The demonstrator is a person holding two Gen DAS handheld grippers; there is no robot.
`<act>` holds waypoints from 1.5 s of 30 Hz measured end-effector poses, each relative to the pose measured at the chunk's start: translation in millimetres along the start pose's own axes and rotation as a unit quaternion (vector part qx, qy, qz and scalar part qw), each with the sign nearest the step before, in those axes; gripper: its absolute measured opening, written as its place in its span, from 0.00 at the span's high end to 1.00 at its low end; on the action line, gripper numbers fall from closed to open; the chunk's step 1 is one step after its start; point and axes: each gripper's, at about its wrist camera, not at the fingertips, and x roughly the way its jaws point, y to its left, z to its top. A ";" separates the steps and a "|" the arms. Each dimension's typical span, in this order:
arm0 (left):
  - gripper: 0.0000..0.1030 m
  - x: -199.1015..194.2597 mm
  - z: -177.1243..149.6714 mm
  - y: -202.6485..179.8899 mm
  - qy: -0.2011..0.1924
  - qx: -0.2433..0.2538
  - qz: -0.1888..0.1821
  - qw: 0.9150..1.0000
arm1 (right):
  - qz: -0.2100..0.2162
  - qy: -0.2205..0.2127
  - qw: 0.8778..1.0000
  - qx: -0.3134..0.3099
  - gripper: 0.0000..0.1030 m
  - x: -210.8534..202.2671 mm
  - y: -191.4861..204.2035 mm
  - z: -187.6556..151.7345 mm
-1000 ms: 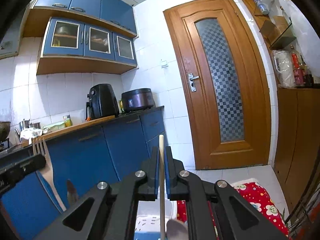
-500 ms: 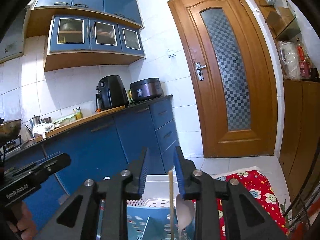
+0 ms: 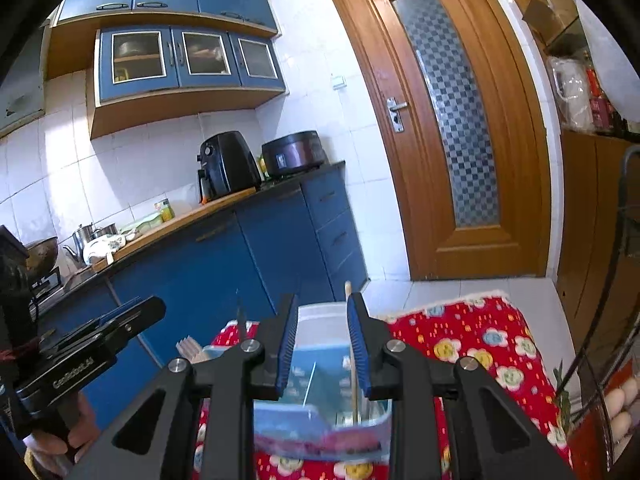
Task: Organize utensils
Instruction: 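Open the left tool to release its utensil while the right tool opens too, then move both tools down from the box to the loose forks and chopsticks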
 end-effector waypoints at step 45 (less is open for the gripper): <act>0.65 -36.7 -136.6 -4.6 0.196 -0.037 -0.019 0.980 | -0.039 0.245 0.969 -0.001 0.71 -54.1 -3.3 -163.7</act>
